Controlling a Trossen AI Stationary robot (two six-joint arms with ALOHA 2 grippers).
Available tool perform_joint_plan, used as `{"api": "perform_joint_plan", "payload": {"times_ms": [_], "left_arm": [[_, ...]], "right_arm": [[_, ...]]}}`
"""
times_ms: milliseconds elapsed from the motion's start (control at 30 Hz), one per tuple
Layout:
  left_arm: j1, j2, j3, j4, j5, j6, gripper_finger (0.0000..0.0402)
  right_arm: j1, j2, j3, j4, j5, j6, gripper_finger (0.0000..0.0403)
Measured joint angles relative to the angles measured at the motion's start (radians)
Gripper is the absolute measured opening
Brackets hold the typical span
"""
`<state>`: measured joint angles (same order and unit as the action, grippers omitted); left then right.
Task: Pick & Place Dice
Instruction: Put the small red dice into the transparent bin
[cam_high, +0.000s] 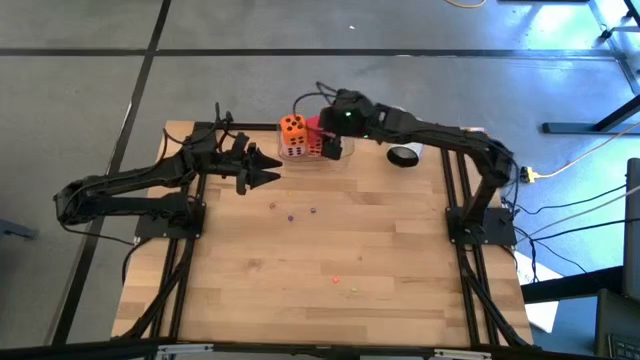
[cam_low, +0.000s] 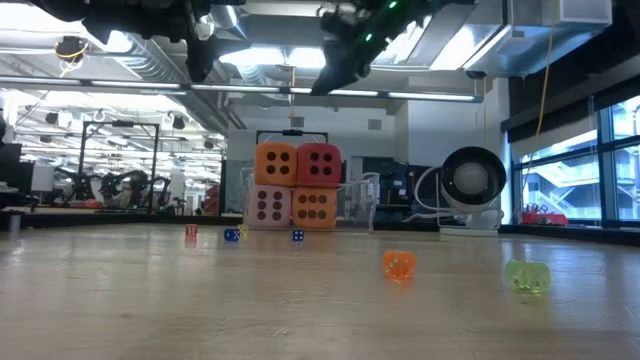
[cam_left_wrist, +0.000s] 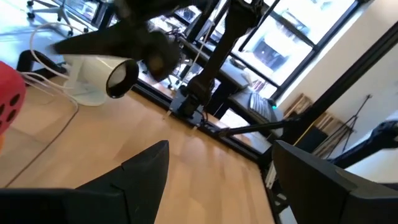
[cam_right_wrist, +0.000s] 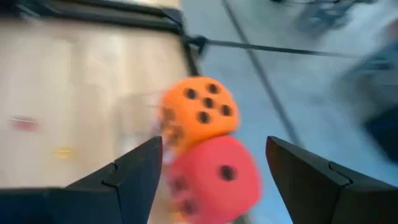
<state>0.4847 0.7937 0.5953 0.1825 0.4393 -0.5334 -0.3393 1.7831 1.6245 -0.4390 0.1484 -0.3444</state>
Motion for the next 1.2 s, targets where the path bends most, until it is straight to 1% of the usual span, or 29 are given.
{"api": "perform_joint_plan", "payload": {"times_ms": [67, 100, 200, 300, 433, 500, 600, 633, 733, 833, 900, 1033, 1200], "left_arm": [[0.0, 0.0, 0.0, -0.01, 0.0, 0.024, 0.0281], [0.0, 0.0, 0.0, -0.011, -0.001, 0.037, 0.0281], [0.0, 0.0, 0.0, -0.033, -0.007, 0.069, 0.0281], [-0.004, 0.001, 0.0, -0.08, -0.062, 0.063, 0.0281], [-0.031, 0.005, 0.0, -0.205, -0.125, 0.135, 0.0281], [-0.052, 0.011, 0.014, -0.344, -0.187, 0.17, 0.0281], [-0.095, 0.034, 0.05, -0.568, -0.293, 0.203, 0.0281], [-0.113, 0.048, 0.053, -0.615, -0.328, 0.212, 0.0281], [-0.179, 0.107, 0.048, -0.651, -0.406, 0.261, 0.0281], [-0.23, 0.183, 0.048, -0.64, -0.481, 0.347, 0.0281], [-0.243, 0.237, 0.048, -0.65, -0.517, 0.362, 0.0281], [-0.238, 0.336, 0.048, -0.655, -0.526, 0.345, 0.0281], [-0.235, 0.43, 0.048, -0.642, -0.517, 0.373, 0.028]], "right_arm": [[0.001, -0.058, -0.048, -0.011, -0.073, 0.051, 0.0283], [0.004, -0.084, -0.077, -0.008, -0.093, 0.07, 0.0283], [0.017, -0.179, -0.193, 0.005, -0.104, 0.136, 0.0283], [0.039, -0.291, -0.31, 0.085, -0.099, 0.191, 0.0283], [0.068, -0.443, -0.449, 0.211, -0.036, 0.234, 0.0283], [0.076, -0.509, -0.496, 0.24, 0.016, 0.276, 0.0283], [0.08, -0.585, -0.535, 0.245, 0.125, 0.357, 0.0283], [0.079, -0.602, -0.544, 0.245, 0.163, 0.381, 0.0283], [0.079, -0.634, -0.554, 0.241, 0.25, 0.421, 0.0283], [0.079, -0.64, -0.554, 0.244, 0.26, 0.423, 0.0283], [0.079, -0.639, -0.555, 0.24, 0.254, 0.423, 0.0283], [0.08, -0.624, -0.555, 0.237, 0.249, 0.453, 0.0283], [0.08, -0.606, -0.555, 0.24, 0.211, 0.468, 0.0283]]}}
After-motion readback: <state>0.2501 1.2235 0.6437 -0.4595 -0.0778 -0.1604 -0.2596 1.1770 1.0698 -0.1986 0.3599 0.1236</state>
